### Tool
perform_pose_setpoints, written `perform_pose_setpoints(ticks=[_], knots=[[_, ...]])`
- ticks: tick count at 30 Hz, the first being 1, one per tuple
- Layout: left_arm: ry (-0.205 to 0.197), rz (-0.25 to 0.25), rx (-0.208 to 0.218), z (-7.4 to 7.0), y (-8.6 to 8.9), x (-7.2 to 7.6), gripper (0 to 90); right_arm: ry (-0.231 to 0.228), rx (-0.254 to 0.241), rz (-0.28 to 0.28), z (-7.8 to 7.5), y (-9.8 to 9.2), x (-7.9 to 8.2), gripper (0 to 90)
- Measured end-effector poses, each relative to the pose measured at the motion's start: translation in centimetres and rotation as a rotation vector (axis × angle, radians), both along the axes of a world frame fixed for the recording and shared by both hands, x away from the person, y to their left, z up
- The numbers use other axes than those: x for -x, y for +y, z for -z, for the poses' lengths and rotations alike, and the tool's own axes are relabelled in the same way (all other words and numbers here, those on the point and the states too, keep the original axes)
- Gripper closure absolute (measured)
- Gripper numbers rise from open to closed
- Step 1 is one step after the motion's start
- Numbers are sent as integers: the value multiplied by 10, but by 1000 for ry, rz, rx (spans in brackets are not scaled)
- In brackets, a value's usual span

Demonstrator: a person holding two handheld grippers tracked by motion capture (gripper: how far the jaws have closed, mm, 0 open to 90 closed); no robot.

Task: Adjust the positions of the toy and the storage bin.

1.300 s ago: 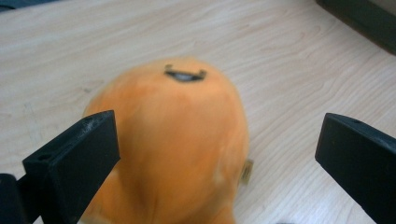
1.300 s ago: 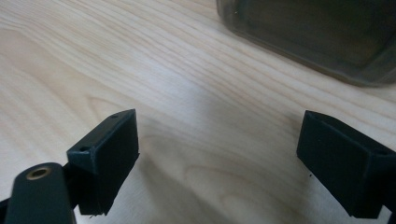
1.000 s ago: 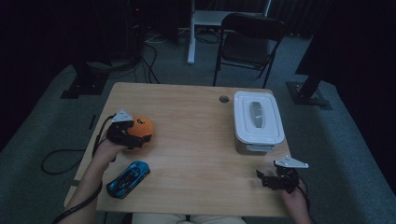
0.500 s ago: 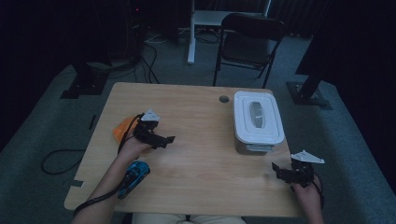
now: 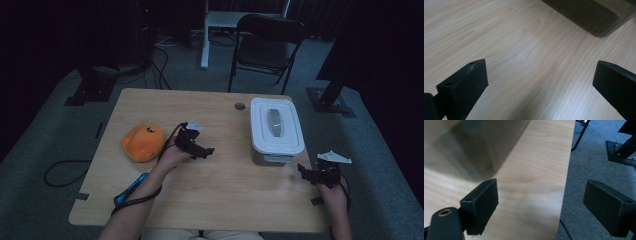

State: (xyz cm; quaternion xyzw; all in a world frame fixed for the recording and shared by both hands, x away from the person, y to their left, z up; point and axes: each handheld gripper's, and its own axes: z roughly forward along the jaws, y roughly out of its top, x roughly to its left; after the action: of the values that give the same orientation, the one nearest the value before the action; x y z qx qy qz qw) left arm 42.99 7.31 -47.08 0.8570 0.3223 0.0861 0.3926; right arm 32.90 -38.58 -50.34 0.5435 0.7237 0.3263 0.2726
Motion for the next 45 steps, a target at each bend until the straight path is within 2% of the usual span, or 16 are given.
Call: perform_pose_setpoints(ticks=[3, 5, 7, 8, 11, 15, 18, 21, 23, 27, 31, 35, 42, 45], knots=[[-2, 23, -8, 5, -19, -5, 5, -3, -2, 15, 1, -2, -10, 124], [-5, 34, -31, 8, -30, -8, 5, -2, -10, 16, 2, -2, -17, 124], [-6, 38, -30, 9, -35, -11, 5, 1, -7, 17, 4, -2, -20, 124], [-2, 42, -27, 11, -40, -14, 5, 11, 1, 14, 6, -3, -27, 124], [-8, 52, -32, 14, -53, -21, 5, 32, 48, 21, 8, -2, -36, 125], [-17, 55, -37, 17, -66, -31, 5, 47, 41, 9, 9, -2, -46, 125], [-23, 41, -28, 19, -75, -40, 5, 40, 3, 20, 8, -6, -53, 125], [-29, 29, -30, 20, -80, -46, 7, 32, -3, 28, 7, -7, -57, 125], [-33, 3, -33, 20, -88, -55, 23, 21, -14, 32, 6, -8, -64, 125], [-33, -3, -37, 20, -98, -64, 22, 15, -35, 40, 4, -10, -71, 126], [-30, -8, -31, 19, -109, -73, 22, 31, -47, 36, 5, -10, -81, 125], [-30, -15, -47, 20, -118, -81, 22, 38, -41, 30, 8, -8, -91, 126], [-37, -6, -44, 18, -129, -84, 22, 43, -53, 28, 8, -4, -102, 126], [-21, -4, -41, 18, -129, -86, 22, 33, -59, 20, 5, -2, -102, 140]])
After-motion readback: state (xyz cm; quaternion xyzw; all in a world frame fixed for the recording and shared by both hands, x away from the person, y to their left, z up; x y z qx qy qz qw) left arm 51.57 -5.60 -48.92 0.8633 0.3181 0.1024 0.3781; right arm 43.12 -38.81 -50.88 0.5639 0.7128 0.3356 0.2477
